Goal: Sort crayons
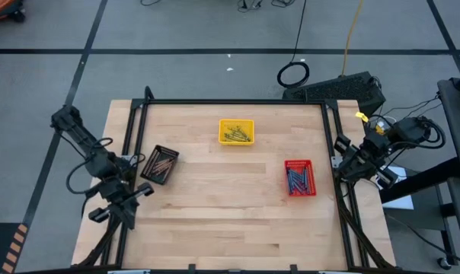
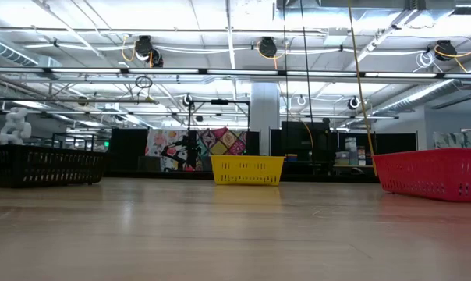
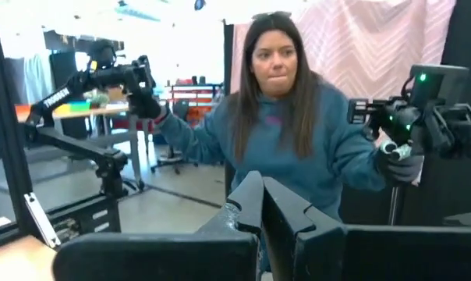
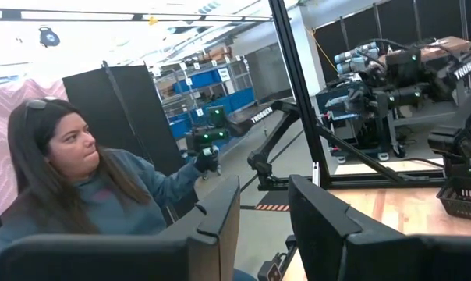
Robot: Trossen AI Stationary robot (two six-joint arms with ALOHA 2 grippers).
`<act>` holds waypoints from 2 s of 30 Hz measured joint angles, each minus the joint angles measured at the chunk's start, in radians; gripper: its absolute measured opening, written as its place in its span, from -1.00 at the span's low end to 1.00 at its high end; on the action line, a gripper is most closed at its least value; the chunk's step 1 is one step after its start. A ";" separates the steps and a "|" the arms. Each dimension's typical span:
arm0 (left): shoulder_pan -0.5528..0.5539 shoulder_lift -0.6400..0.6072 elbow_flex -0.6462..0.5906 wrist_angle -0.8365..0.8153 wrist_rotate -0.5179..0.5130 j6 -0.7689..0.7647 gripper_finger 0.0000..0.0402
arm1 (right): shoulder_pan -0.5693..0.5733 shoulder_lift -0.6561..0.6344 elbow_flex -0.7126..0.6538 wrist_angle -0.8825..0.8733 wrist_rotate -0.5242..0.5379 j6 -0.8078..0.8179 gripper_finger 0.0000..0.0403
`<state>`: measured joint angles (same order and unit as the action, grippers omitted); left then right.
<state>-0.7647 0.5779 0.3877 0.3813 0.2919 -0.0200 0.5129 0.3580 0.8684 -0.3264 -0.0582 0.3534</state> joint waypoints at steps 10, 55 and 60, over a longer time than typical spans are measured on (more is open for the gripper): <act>0.000 -0.195 -0.218 0.134 0.003 -0.001 -0.96 | 0.000 -0.001 0.000 0.008 -0.021 -0.019 -0.51; 0.000 -0.445 -0.352 0.020 0.054 -0.002 -0.96 | -0.001 -0.350 -0.293 0.082 -0.124 -0.356 -0.51; 0.000 -0.449 -0.352 0.002 0.053 -0.009 -0.96 | -0.001 -0.351 -0.442 0.168 -0.070 -0.343 -0.51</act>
<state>-0.7647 0.1291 0.0353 0.3831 0.3451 -0.0286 0.5121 0.0067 0.4264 -0.1583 -0.1287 0.0108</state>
